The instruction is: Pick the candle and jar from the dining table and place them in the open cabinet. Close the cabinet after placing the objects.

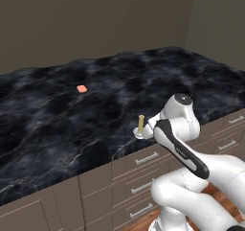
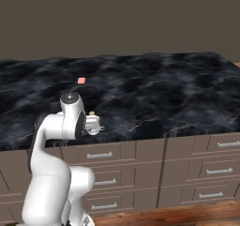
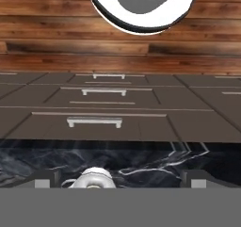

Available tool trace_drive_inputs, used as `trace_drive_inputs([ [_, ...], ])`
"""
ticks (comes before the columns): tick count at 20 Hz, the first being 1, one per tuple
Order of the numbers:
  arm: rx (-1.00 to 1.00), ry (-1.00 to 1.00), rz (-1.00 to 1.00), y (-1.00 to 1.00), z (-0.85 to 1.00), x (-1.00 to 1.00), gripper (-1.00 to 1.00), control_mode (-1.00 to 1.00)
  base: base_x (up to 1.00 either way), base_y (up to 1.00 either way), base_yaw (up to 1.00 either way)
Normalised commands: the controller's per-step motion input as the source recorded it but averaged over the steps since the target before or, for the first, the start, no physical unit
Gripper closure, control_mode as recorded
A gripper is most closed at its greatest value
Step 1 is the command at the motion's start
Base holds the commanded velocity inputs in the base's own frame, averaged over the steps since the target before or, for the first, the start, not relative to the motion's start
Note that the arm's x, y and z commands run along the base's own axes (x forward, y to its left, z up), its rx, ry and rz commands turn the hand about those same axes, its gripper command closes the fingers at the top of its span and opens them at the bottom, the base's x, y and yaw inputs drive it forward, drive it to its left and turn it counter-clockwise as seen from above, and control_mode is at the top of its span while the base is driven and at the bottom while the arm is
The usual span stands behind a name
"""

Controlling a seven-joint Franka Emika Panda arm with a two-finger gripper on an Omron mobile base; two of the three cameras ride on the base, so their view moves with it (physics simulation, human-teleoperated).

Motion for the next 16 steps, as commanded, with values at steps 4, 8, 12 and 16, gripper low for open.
trace_drive_inputs([
  [4,0.0,-0.01,0.0,0.0,-0.01,0.12,-1.0,-1.0,0.0,0.0,0.0],
  [8,0.0,-0.02,0.0,0.0,0.0,0.08,-1.0,-1.0,0.0,0.0,0.0],
  [12,0.0,-0.01,0.0,0.01,-0.03,0.07,-1.0,-1.0,0.0,0.0,0.0],
  [16,0.0,-0.01,0.0,0.01,-0.07,0.09,-1.0,-1.0,0.0,0.0,0.0],
])
